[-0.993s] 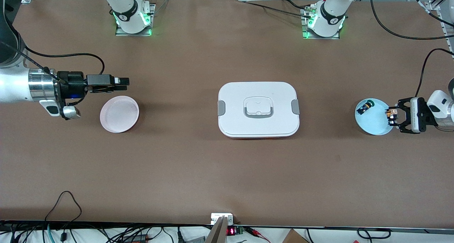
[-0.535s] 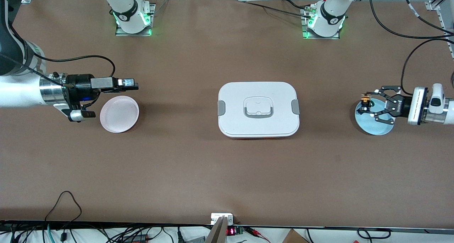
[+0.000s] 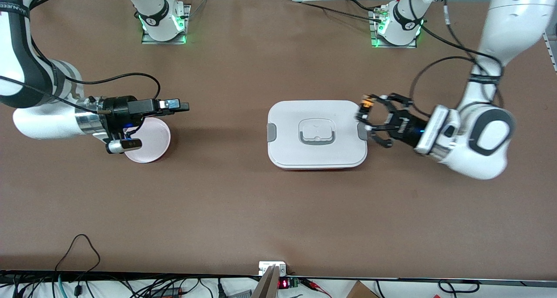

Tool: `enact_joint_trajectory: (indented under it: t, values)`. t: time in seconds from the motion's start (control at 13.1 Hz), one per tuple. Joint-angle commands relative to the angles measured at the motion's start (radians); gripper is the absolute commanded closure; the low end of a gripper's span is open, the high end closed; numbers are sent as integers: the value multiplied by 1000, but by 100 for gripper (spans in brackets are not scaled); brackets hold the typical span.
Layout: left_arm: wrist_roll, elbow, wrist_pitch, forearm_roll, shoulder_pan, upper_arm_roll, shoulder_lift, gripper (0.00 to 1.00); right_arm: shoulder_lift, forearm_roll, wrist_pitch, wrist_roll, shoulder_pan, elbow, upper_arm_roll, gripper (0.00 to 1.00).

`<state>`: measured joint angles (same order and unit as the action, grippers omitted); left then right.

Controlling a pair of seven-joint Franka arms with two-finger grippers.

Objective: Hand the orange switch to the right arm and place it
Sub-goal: 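Carry the switch over the box while the right gripper reaches toward it, then grasp the orange switch with the right gripper beside the left gripper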

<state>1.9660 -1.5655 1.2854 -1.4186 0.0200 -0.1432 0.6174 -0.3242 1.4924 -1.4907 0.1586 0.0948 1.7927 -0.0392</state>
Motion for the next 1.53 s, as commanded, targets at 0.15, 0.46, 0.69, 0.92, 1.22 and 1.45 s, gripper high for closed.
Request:
enact_joint_trajectory:
  t: [0.15,0.46,0.69,0.92,1.22,1.45]
  values:
    - [-107,30,184,-290,-216,11,-4,100,-15,68,-5,18,42,33,1,0]
    - [-202,35,521,-342,-368,-4,-79,100,-24,71,-17,2,78,31,5,0]
    - [-206,41,664,-385,-455,-3,-88,100,-22,69,-49,-24,108,28,7,0]
    - [-206,41,748,-387,-502,-3,-88,100,-22,77,-77,-68,128,22,9,0]
    - [-206,41,770,-379,-514,-1,-87,100,-22,124,-76,-105,129,28,21,0]
    - [-206,41,785,-375,-523,-1,-82,100,-19,124,-72,-106,134,33,22,0]
